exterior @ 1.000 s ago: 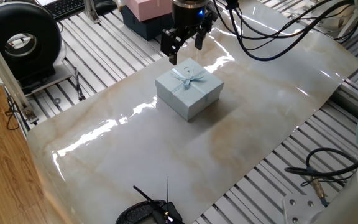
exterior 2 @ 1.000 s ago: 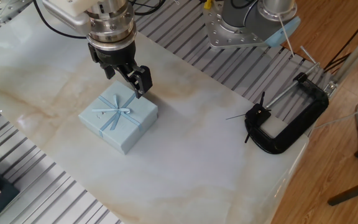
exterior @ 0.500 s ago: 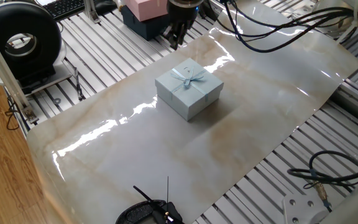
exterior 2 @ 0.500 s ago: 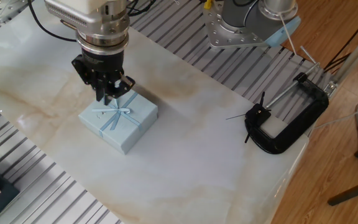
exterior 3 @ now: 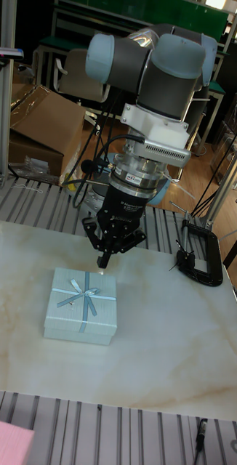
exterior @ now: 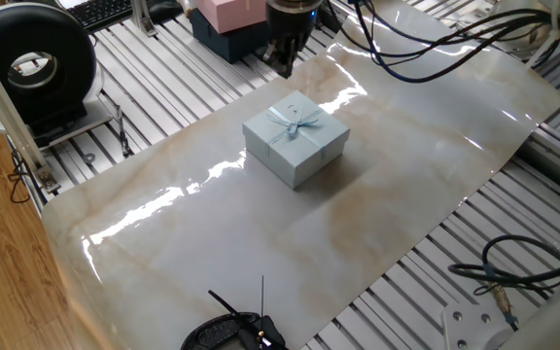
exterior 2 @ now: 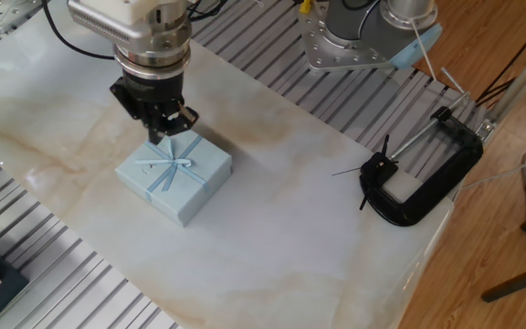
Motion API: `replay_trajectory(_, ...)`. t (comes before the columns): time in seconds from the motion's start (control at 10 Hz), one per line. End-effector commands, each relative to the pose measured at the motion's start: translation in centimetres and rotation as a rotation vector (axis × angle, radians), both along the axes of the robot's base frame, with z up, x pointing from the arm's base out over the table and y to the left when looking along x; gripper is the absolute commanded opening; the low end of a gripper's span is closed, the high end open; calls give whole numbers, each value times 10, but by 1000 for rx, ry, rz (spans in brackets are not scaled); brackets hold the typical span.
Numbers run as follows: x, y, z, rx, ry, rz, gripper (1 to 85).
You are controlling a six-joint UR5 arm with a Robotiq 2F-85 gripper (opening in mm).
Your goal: Open a box
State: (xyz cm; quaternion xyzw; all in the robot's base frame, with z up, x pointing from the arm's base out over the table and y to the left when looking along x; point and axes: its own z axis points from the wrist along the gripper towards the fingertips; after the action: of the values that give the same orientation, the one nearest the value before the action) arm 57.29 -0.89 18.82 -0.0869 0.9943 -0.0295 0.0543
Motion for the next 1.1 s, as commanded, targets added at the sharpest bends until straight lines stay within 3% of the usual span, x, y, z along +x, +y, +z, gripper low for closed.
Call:
replay_trajectory(0.0,-22,22,-5,95,92,-51,23)
replay_trajectory(0.2,-5,16,-27,85,62,7,23)
replay_trajectory(0.6,2,15,-25,80,33,29,13)
replay_trajectory(0.7,1,26,-25,123,37,30,13)
replay_trajectory(0.8,3,28,-27,130,41,45,17)
replay_trajectory(0.9,14,23,-41,117,52,74,30)
replay_trajectory(1.0,30,20,-61,116,55,105,117)
